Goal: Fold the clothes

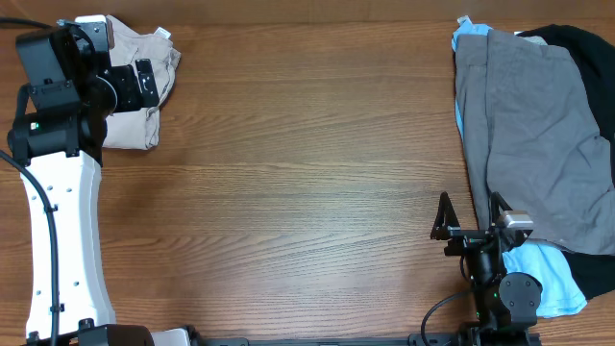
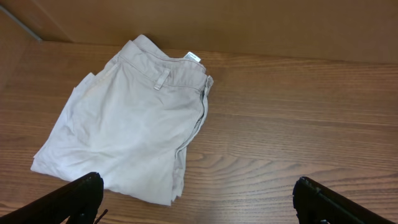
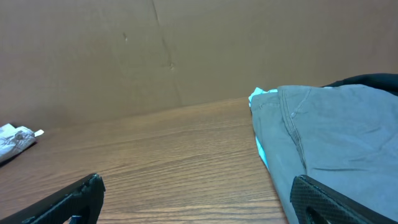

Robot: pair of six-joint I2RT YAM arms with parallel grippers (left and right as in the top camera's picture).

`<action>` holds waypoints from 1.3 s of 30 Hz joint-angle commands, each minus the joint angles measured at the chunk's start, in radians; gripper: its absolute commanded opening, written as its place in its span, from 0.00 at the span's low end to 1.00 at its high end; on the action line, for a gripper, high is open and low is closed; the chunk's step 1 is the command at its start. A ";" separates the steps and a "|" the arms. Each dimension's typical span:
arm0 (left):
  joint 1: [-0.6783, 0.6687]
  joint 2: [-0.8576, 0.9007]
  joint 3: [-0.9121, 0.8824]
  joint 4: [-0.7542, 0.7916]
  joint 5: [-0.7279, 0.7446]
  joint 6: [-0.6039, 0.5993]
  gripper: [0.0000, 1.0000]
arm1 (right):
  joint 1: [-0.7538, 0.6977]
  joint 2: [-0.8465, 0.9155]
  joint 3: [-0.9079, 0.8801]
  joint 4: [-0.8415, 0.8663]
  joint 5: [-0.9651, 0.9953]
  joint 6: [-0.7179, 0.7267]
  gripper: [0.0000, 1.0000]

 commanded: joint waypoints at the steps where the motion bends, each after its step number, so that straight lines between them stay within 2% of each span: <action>1: -0.003 0.003 0.014 0.003 0.008 -0.010 1.00 | 0.003 -0.012 -0.011 0.005 0.016 -0.003 1.00; 18: -0.002 0.003 0.012 0.005 0.008 -0.009 1.00 | 0.003 -0.012 -0.011 0.005 0.016 -0.003 1.00; 22: 0.008 -0.001 -0.045 0.013 0.007 -0.009 1.00 | 0.003 -0.012 -0.011 0.005 0.016 -0.003 1.00; 25: 0.008 -0.040 -0.166 0.023 0.007 -0.009 1.00 | 0.003 -0.012 -0.011 0.005 0.016 -0.003 1.00; 31: 0.008 -0.201 -0.598 0.042 0.007 -0.009 1.00 | 0.003 -0.012 -0.011 0.005 0.017 -0.002 1.00; 32: 0.008 -0.227 -0.666 0.045 -0.007 -0.012 1.00 | 0.003 -0.012 -0.011 0.005 0.017 -0.003 1.00; 34: 0.009 -0.281 -0.814 0.072 -0.143 -0.013 1.00 | 0.003 -0.012 -0.011 0.005 0.016 -0.003 1.00; 38: 0.010 -0.330 -0.963 0.177 -0.233 -0.010 1.00 | 0.003 -0.012 -0.011 0.005 0.017 -0.003 1.00; 39: 0.010 -0.352 -0.991 0.217 -0.214 -0.020 1.00 | 0.003 -0.012 -0.011 0.005 0.017 -0.003 1.00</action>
